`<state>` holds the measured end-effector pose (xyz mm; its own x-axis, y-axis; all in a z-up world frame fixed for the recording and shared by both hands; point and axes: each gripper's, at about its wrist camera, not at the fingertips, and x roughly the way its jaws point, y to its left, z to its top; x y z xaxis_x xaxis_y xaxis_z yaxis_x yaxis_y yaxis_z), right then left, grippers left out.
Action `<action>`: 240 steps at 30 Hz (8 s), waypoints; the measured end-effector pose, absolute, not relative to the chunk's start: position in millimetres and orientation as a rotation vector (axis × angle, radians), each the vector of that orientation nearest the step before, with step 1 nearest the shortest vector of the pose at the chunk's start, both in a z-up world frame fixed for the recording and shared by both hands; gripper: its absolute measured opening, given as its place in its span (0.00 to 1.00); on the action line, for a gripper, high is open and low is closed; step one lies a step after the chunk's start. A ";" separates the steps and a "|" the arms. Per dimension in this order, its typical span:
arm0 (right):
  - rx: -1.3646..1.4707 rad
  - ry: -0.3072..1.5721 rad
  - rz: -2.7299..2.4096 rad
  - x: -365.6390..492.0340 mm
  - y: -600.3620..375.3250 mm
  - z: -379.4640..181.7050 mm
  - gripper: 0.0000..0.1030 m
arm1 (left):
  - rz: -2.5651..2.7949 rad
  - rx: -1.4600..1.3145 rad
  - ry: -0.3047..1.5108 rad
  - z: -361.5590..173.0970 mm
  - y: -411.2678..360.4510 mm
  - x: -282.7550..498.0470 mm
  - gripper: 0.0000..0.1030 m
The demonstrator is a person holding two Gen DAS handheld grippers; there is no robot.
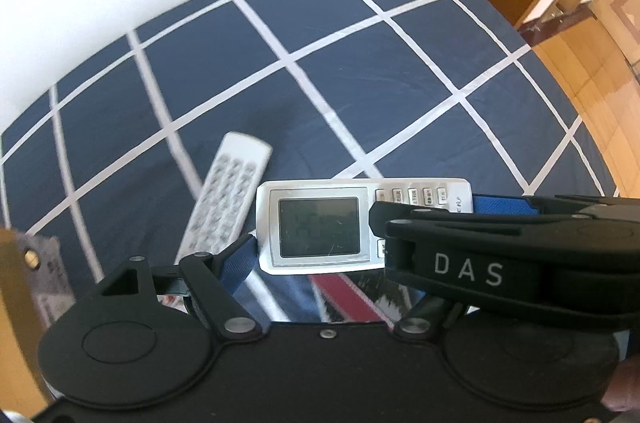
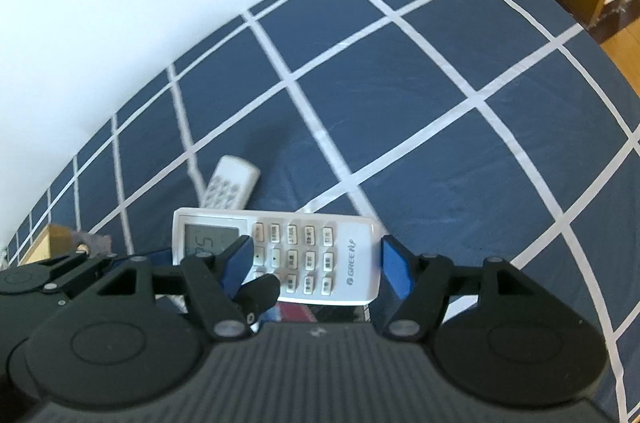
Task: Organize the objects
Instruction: 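Carry the held white remote with the right tool over the box, then lower the held white remote into the cardboard box, then open the right tool to release the remote and lift away, then move the right tool back toward the remotes beside the box, then grasp the second white AC remote with the right tool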
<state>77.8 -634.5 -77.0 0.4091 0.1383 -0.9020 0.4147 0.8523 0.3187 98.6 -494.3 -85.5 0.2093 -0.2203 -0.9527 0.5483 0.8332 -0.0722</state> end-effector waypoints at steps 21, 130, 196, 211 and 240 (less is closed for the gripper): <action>0.463 1.113 -0.071 26.2 -491.7 -25.8 0.66 | -0.431 0.215 1.197 -33.8 -352.1 35.9 0.75; 0.237 1.312 0.246 268.4 -168.9 -161.2 0.67 | -0.056 -0.052 1.333 -152.2 -30.6 232.6 0.80; 0.345 1.144 -0.164 -12.9 -370.9 -40.1 1.00 | -0.251 0.149 1.230 -46.9 -198.0 7.3 1.00; 0.463 1.157 -0.261 -32.7 -447.4 -57.2 1.00 | -0.351 0.248 1.223 -55.8 -284.0 13.0 1.00; 0.624 1.295 -0.338 6.1 -485.0 -147.8 0.92 | -0.516 0.374 1.402 -155.0 -343.4 70.9 1.00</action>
<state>6.1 -485.0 -147.8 0.2553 0.1078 -0.9608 0.5638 0.7907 0.2385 70.9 -343.4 -155.0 0.0882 -0.1208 -0.9888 0.5496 0.8338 -0.0528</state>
